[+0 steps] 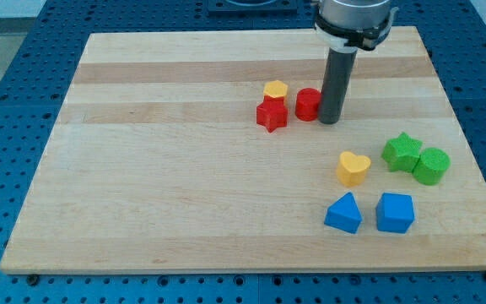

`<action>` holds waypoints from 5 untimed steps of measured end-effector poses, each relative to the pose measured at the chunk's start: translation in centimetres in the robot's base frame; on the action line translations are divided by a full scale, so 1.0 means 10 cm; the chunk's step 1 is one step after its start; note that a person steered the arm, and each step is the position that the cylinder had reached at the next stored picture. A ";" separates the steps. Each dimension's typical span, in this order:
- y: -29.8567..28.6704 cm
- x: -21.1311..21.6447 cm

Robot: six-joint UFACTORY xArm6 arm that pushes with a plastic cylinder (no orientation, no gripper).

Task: Move your arm towards the blue triangle

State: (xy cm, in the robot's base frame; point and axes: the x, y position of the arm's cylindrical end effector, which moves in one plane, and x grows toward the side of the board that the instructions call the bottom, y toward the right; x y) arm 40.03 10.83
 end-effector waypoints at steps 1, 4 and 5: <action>-0.06 -0.01; -0.19 0.48; -0.33 0.71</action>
State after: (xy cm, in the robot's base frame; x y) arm 47.14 7.54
